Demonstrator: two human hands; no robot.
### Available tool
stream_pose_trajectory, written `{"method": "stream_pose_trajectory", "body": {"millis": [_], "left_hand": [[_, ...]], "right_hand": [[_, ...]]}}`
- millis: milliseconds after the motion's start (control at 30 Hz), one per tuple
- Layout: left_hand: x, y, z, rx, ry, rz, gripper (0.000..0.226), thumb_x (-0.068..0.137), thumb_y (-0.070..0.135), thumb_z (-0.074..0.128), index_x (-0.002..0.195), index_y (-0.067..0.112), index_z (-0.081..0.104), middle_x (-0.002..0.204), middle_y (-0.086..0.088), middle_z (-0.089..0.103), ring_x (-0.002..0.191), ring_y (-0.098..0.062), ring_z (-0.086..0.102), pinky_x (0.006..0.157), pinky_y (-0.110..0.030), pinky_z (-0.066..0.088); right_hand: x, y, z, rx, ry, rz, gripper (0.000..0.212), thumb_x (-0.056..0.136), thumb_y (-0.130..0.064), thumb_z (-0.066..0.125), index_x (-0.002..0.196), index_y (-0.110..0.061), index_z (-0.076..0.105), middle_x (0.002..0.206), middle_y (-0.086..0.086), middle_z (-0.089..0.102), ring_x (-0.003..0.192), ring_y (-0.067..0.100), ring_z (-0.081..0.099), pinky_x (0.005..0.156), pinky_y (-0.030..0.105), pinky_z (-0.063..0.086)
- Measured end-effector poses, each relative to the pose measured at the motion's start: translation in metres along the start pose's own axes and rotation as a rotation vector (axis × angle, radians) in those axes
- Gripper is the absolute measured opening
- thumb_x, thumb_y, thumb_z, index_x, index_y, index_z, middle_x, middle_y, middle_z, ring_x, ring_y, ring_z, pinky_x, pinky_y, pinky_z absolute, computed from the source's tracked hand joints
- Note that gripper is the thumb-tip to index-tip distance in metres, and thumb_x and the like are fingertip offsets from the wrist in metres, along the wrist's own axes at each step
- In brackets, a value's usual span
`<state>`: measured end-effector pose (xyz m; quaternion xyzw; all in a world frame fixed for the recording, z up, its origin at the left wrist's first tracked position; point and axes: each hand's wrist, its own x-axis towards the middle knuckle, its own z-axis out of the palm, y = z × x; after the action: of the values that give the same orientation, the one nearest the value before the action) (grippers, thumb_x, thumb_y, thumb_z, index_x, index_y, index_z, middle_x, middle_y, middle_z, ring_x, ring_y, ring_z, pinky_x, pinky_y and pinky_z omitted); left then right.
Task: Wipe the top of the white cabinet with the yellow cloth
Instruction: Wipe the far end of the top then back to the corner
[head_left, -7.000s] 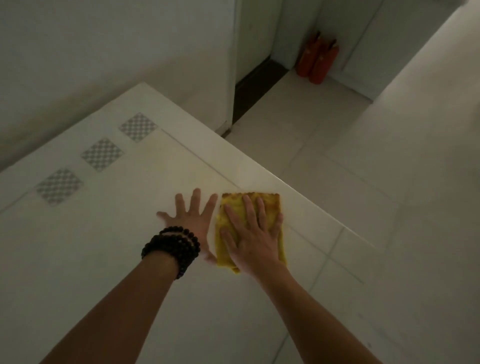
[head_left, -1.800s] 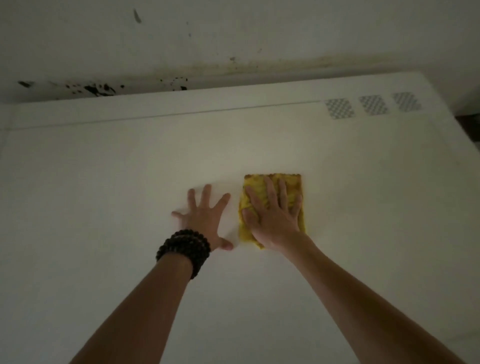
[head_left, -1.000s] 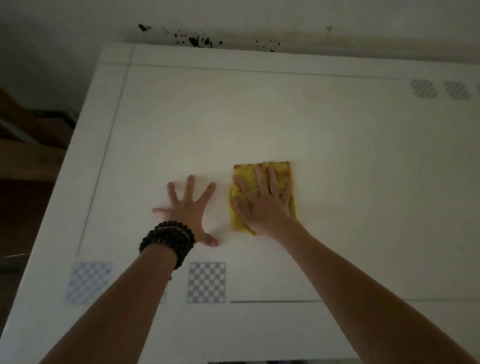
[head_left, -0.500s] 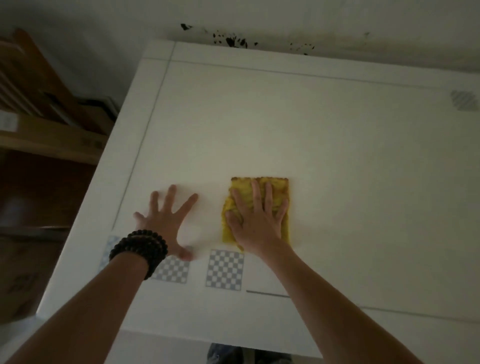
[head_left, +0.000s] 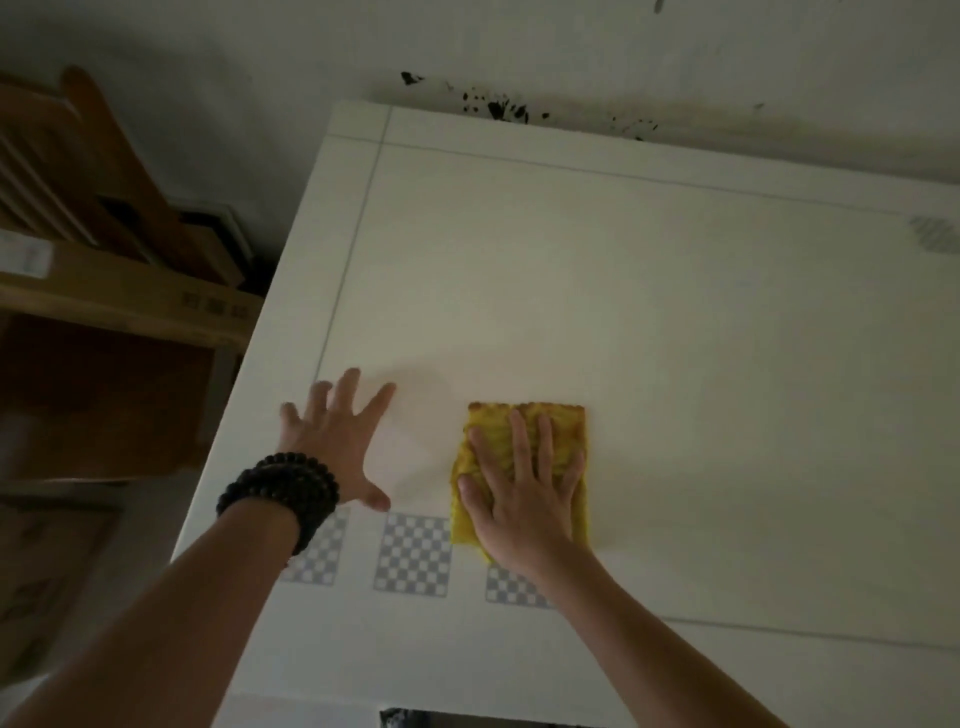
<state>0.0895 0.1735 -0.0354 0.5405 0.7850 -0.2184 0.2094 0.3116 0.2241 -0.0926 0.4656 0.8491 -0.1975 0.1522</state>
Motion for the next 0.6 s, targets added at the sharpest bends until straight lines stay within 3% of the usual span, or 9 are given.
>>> {"method": "stream_pose_trajectory", "body": {"millis": [67, 133, 233, 333, 600], "left_hand": [[0.005, -0.033, -0.001, 0.068, -0.085, -0.086, 0.148, 0.053, 0.074, 0.078, 0.149, 0.030, -0.025, 0.157, -0.011, -0.027, 0.146, -0.040, -0.010, 0.113, -0.064, 0.018], [0.010, -0.050, 0.007, 0.024, -0.125, -0.113, 0.151, 0.052, 0.070, 0.081, 0.147, 0.029, -0.029, 0.156, -0.011, -0.031, 0.145, -0.042, -0.013, 0.112, -0.064, 0.021], [0.016, -0.066, 0.016, -0.039, -0.079, -0.069, 0.152, 0.050, 0.070, 0.082, 0.147, 0.032, -0.029, 0.156, -0.008, -0.031, 0.146, -0.041, -0.011, 0.110, -0.055, 0.033], [0.017, -0.073, 0.024, -0.080, -0.044, -0.045, 0.151, 0.048, 0.073, 0.080, 0.147, 0.036, -0.027, 0.157, -0.004, -0.030, 0.146, -0.038, -0.012, 0.111, -0.057, 0.031], [0.017, -0.071, 0.019, -0.080, -0.042, -0.048, 0.150, 0.046, 0.074, 0.081, 0.148, 0.036, -0.024, 0.157, -0.003, -0.022, 0.145, -0.040, -0.006, 0.104, -0.061, 0.037]], "right_hand": [[0.025, -0.028, -0.011, -0.011, 0.011, -0.019, 0.061, 0.101, -0.066, 0.016, 0.156, -0.053, -0.007, 0.164, -0.003, -0.035, 0.148, 0.031, -0.035, 0.111, 0.066, -0.025], [0.056, -0.053, -0.019, 0.010, 0.041, -0.052, 0.061, 0.102, -0.065, 0.017, 0.157, -0.052, -0.004, 0.165, -0.003, -0.033, 0.149, 0.031, -0.033, 0.112, 0.068, -0.021], [0.105, -0.087, -0.030, -0.033, 0.066, -0.116, 0.061, 0.101, -0.065, 0.017, 0.158, -0.051, -0.002, 0.167, -0.001, -0.027, 0.151, 0.034, -0.028, 0.112, 0.071, -0.017], [0.135, -0.102, -0.038, -0.057, 0.083, -0.140, 0.061, 0.101, -0.067, 0.017, 0.158, -0.051, 0.002, 0.169, -0.002, -0.020, 0.153, 0.033, -0.023, 0.113, 0.072, -0.015], [0.058, -0.117, -0.002, -0.057, 0.057, -0.099, 0.060, 0.100, -0.066, 0.013, 0.156, -0.052, -0.005, 0.165, -0.006, -0.030, 0.148, 0.026, -0.036, 0.112, 0.067, -0.022]]}}
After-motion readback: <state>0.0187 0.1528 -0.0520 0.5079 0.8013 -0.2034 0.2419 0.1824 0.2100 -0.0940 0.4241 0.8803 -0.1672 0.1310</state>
